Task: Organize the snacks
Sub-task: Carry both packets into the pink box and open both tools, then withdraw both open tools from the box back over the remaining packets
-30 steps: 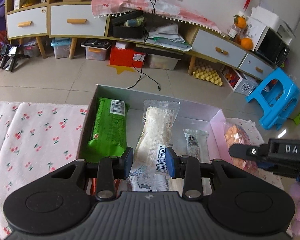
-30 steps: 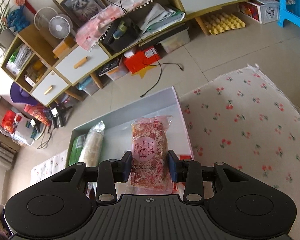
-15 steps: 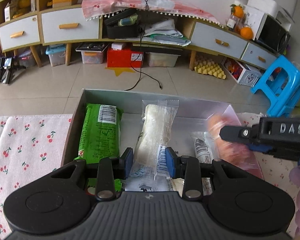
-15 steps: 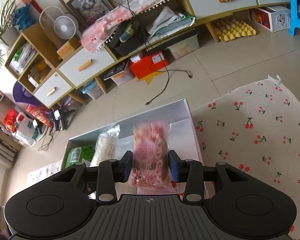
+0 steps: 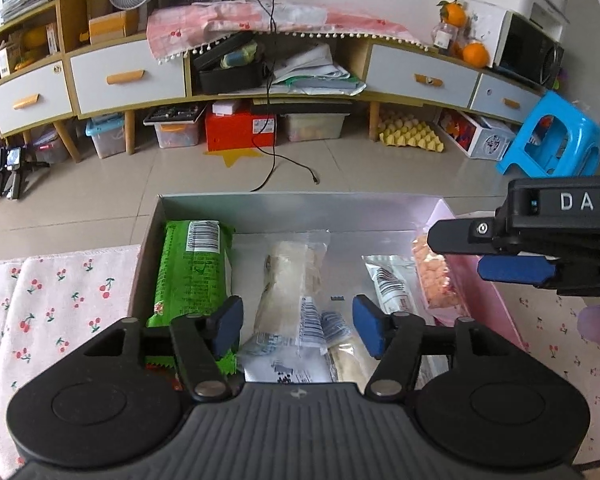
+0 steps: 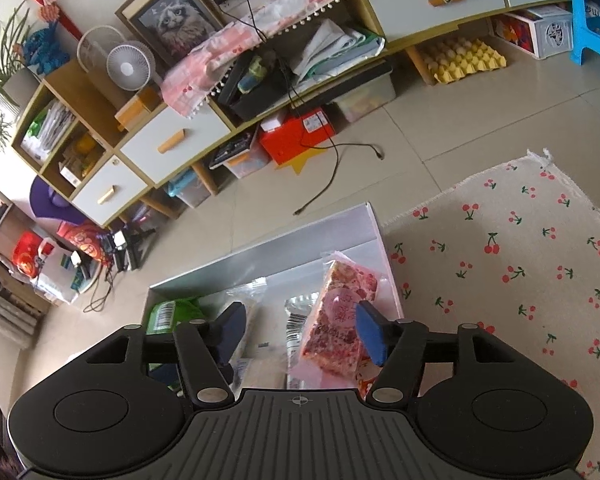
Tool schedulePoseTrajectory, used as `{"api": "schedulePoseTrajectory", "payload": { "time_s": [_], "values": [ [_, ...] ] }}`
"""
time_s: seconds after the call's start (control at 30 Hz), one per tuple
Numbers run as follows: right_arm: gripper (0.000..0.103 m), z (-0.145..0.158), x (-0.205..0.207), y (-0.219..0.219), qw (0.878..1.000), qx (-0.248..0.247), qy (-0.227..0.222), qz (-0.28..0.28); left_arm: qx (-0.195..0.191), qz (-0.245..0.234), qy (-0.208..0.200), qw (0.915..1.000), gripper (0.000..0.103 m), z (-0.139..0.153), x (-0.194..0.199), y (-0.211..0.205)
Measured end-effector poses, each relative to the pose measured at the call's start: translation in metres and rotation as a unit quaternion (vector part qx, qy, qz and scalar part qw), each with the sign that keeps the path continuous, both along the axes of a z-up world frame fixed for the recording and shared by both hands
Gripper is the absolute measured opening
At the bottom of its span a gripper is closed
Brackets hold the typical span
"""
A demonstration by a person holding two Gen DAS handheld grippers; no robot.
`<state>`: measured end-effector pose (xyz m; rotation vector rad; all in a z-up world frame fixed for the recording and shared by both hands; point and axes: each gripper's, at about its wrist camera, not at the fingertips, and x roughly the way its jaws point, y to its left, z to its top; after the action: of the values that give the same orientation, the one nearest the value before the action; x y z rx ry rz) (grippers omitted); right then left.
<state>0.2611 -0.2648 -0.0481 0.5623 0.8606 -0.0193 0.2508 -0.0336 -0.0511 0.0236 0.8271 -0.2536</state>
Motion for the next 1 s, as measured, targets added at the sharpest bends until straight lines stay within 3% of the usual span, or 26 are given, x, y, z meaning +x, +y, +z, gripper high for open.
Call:
{"api": "schedulePoseTrajectory", "payload": {
  "time_s": [0.23,0.5,1.0],
  "values": [
    [0.073,0.025,-0.019,0.004,1.000,-0.001,-0.005,-0.004,0.003,0.004,-0.004,1.0000,0.072,0.016,-0.017,0.002],
    [0.078,0.043,-0.054,0.016,1.000,-0.014,0.004,0.004,-0.009,0.013,0.002,0.9999,0.086,0.028,-0.050,0.014],
    [0.080,0.051,-0.127,0.040,0.998,-0.041,0.038,0.032,0.021,0.017,0.029,0.9992,0.097,0.029,-0.116,0.040]
  ]
}}
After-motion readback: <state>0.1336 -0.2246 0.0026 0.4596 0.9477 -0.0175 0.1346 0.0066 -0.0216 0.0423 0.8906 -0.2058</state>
